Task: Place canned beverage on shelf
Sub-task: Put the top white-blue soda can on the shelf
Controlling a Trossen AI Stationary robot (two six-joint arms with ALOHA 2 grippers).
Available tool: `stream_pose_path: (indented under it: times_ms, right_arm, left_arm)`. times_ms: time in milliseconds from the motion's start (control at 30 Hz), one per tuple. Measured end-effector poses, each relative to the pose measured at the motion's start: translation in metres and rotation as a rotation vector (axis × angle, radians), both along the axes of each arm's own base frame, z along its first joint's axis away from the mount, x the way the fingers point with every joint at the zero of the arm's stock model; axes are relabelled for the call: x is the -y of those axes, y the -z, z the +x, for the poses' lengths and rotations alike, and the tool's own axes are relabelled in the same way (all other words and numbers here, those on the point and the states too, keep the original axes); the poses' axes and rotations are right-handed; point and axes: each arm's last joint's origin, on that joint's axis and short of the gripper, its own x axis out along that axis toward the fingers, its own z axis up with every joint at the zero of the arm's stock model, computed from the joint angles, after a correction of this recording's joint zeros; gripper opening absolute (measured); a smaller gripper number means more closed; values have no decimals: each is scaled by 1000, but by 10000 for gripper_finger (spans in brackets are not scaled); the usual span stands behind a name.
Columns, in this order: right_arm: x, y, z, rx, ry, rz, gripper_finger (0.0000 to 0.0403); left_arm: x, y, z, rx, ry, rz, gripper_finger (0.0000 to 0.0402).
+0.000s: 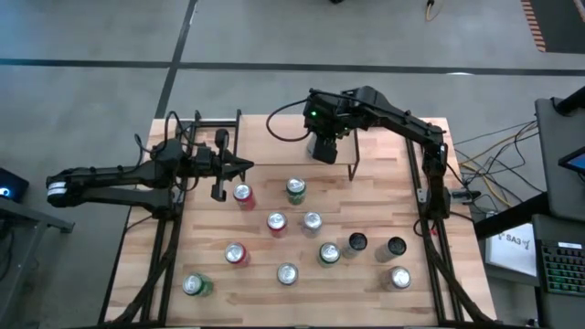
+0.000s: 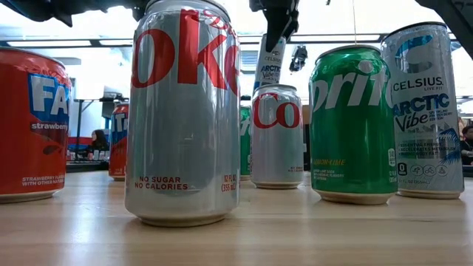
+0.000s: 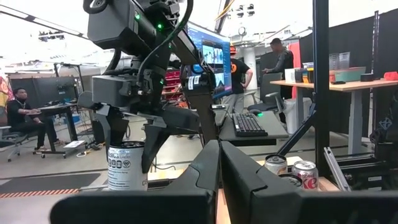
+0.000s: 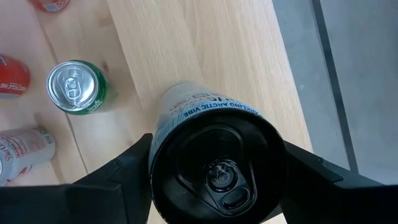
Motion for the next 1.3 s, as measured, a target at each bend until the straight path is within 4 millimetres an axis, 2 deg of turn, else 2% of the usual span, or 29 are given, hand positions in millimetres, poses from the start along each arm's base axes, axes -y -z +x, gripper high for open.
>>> stream_pose_path:
  times_ms: [233,600,867,1167,1300]
  right_arm:
    - [-5,-7,-5,11,-11,-28,247]
    - [-33,-27,-18,71,-67,-36,247]
    - [-49,-26,-17,46,-85,-70,247]
    - [-50,-26,-17,44,-72,-92,247]
    - [-45,-26,-16,66,1,-69,247]
  left_arm:
    - [0,1,1,-5,0,-1,0]
    - [-3,8,16,-15,1,-3,4]
    - [-6,13,27,-4,-4,-10,56]
    - [-7,15,32,6,-6,-8,130]
    - [-7,15,33,4,-6,-8,148]
